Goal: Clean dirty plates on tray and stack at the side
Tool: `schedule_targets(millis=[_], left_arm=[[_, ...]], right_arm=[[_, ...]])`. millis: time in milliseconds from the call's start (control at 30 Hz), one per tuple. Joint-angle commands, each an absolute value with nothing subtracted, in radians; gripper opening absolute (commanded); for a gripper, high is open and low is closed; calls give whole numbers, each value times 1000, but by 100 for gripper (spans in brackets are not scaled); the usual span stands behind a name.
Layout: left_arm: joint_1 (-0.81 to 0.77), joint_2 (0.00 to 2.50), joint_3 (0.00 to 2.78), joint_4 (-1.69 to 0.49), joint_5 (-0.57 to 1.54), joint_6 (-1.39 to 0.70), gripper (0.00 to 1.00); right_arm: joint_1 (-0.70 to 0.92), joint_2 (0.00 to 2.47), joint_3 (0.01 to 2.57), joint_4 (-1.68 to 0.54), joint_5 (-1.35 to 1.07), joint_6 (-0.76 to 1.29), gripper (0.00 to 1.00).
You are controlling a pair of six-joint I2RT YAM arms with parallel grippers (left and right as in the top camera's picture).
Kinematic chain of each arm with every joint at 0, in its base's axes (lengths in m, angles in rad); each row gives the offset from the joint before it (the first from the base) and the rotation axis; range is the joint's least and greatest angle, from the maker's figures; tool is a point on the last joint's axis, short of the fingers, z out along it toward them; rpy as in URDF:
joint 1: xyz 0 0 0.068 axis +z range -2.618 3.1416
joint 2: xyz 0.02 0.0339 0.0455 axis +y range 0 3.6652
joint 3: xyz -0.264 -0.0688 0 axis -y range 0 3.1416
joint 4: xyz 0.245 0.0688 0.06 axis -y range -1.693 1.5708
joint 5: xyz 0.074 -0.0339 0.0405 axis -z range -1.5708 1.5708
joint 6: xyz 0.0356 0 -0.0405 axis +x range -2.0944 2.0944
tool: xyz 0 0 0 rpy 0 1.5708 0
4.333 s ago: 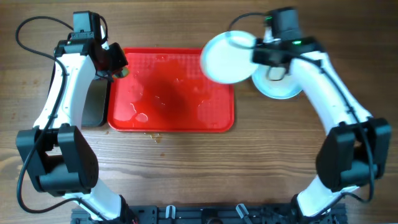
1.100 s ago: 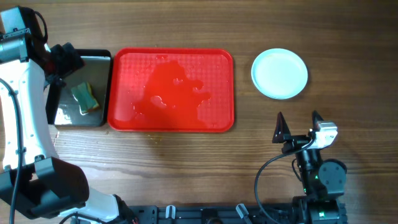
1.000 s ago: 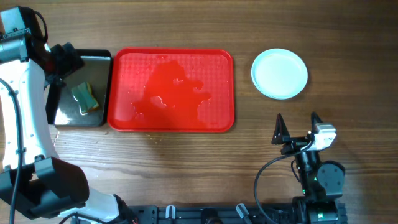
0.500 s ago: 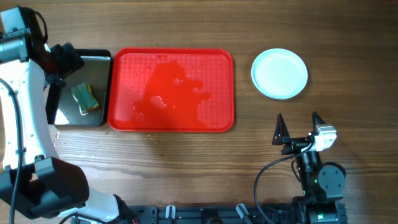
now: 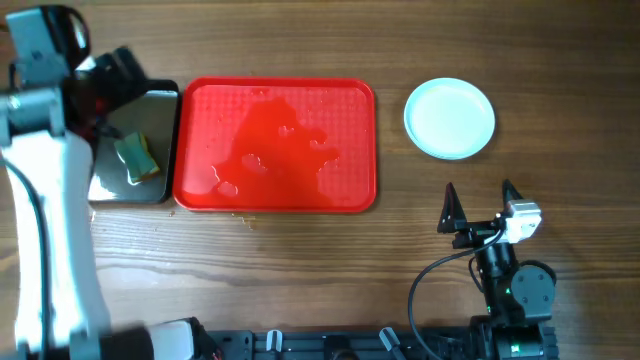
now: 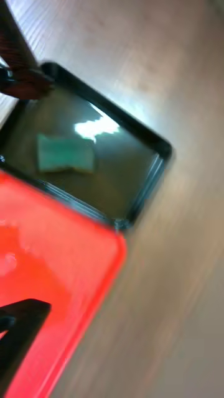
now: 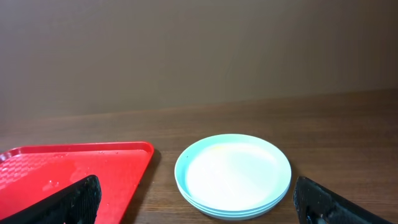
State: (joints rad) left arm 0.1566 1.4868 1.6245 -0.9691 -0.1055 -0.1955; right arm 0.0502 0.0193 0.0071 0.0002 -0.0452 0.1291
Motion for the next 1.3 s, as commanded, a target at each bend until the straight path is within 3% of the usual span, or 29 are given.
schedule_targets(millis=[0, 133, 300, 567, 1167, 1267], left_arm=[[65, 1254, 1423, -751, -106, -85, 100], [54, 899, 1004, -469, -102, -85, 100], [54, 536, 609, -272, -102, -84, 100], [54, 148, 220, -82, -71, -81, 100], [55, 3, 6, -67, -43, -82, 100], [55, 3, 6, 16, -42, -82, 100]], right_arm=[[46, 9, 5, 2, -61, 115, 100], [46, 9, 5, 2, -61, 115, 100], [46, 9, 5, 2, -61, 114, 100], [46, 9, 5, 3, -61, 114, 100], [46, 9, 5, 2, -61, 115, 100], [46, 9, 5, 3, -61, 114, 100]])
